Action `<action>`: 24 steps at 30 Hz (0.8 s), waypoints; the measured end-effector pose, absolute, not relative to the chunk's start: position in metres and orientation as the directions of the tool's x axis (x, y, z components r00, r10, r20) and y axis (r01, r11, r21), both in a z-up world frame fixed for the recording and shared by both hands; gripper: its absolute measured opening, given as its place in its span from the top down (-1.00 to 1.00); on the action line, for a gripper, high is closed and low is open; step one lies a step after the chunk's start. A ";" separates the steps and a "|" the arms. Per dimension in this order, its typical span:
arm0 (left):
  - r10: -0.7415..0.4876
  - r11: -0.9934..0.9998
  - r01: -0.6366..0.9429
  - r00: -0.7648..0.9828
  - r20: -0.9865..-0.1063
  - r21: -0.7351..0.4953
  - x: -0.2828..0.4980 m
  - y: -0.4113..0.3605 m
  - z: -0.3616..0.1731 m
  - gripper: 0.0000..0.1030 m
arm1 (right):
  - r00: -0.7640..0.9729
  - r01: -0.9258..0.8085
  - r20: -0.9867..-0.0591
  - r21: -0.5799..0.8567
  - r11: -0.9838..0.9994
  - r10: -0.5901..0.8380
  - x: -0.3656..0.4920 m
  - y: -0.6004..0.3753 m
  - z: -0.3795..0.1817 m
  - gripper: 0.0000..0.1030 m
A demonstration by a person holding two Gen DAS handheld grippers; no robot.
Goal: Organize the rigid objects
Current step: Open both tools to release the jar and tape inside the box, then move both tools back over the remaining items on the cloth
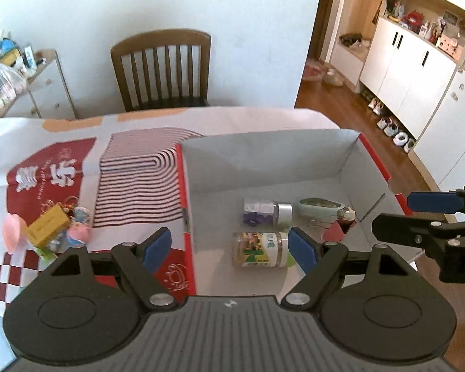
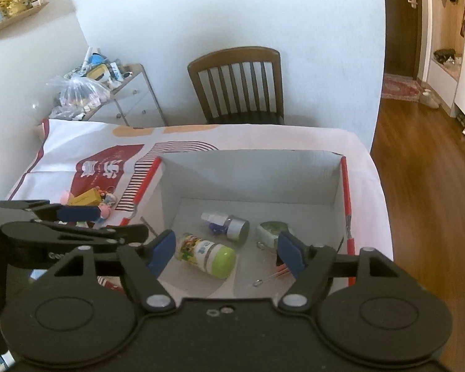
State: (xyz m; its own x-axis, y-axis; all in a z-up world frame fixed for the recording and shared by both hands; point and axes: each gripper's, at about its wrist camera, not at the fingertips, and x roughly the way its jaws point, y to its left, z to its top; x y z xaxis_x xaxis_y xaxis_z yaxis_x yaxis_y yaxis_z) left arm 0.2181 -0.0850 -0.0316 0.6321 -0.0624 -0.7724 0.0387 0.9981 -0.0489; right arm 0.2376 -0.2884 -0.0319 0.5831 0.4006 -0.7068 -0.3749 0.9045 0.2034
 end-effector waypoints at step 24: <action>-0.125 0.989 0.036 0.721 -0.682 -0.143 0.127 0.016 -0.017 -0.65 | 0.662 -0.481 -0.587 0.144 0.865 0.466 0.141 -0.215 -0.019 -0.87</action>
